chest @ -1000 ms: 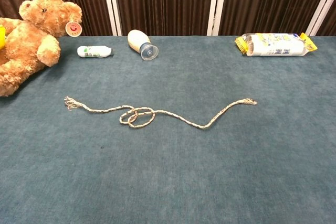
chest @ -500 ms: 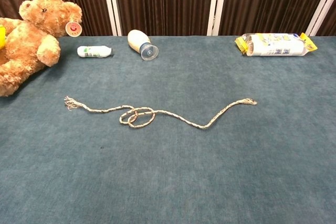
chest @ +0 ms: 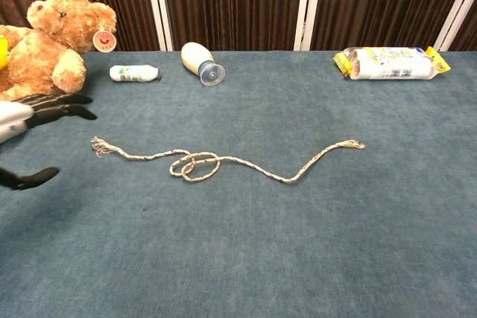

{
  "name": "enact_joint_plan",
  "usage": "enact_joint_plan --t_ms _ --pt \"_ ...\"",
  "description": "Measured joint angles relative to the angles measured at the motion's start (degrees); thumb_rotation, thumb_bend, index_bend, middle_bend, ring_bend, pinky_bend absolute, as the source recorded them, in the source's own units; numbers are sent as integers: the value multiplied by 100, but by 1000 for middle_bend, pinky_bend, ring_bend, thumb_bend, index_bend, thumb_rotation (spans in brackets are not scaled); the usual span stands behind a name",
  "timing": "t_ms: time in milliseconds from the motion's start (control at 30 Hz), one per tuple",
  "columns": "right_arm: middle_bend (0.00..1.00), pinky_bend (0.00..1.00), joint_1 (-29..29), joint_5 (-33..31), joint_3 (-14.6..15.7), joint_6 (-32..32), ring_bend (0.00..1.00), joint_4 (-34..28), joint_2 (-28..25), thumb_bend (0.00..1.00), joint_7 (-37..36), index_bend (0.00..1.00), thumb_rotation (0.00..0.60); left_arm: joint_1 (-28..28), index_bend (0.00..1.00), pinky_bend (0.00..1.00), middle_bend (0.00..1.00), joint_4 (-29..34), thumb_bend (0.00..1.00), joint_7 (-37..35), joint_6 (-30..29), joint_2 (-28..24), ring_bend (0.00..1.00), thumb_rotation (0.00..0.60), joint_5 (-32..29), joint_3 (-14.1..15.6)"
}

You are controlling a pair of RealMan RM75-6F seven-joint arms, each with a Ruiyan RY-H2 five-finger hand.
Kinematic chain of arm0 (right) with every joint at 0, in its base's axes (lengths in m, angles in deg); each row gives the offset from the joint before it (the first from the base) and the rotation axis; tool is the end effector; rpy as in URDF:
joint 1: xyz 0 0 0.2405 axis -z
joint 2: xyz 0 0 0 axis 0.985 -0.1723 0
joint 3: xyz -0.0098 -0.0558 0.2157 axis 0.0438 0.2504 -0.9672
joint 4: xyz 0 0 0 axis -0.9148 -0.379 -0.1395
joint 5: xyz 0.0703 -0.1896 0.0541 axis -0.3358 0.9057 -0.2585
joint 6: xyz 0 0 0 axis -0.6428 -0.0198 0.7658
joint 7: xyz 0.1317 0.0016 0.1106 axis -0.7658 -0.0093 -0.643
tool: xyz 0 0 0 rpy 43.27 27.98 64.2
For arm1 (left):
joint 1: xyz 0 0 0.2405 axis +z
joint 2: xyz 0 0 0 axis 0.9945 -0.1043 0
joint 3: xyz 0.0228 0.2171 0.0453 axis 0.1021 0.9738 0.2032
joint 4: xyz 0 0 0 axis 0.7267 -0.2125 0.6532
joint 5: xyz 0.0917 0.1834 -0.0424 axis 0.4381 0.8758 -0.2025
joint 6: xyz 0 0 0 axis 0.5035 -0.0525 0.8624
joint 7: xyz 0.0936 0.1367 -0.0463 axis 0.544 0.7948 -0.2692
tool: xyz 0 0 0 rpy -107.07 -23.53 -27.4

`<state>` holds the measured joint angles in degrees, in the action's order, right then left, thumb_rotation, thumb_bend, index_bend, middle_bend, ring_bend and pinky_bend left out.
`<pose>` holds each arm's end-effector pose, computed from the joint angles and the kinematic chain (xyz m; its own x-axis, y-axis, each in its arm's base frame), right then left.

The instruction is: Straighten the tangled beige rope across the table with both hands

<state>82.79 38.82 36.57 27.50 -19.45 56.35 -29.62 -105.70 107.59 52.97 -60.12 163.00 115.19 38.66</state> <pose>-0.2866 -0.1441 0.1125 0.5767 -0.0059 0.8169 -0.8100 -0.1345 0.5709 -0.2094 0.2707 0.0080 0.4548 0.1513 0.8776 0.8305 -0.4277 -0.3567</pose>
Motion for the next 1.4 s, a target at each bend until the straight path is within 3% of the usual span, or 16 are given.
enact_joint_plan --t_ms 233,533,1033,1400 --pt "0 0 -41 -153 -55 -146 0 22 60 234 105 0 600 -566 282 0 0 -883 447 -186 599 746 0 600 -339 -216" --pt "0 0 -62 -236 -60 -231 0 28 58 234 141 0 600 -956 343 0 0 -1830 479 -199 985 1271 0 600 -721 -357" --pt "0 0 -103 -311 -51 -334 0 2 20 233 150 0 600 -1266 442 0 0 -3205 490 -533 1092 1870 0 600 -972 -338" --pt "0 0 -101 -324 -40 -331 0 -9 8 234 153 0 600 -1374 508 0 13 -3613 490 -686 1216 2031 0 600 -1117 -287"
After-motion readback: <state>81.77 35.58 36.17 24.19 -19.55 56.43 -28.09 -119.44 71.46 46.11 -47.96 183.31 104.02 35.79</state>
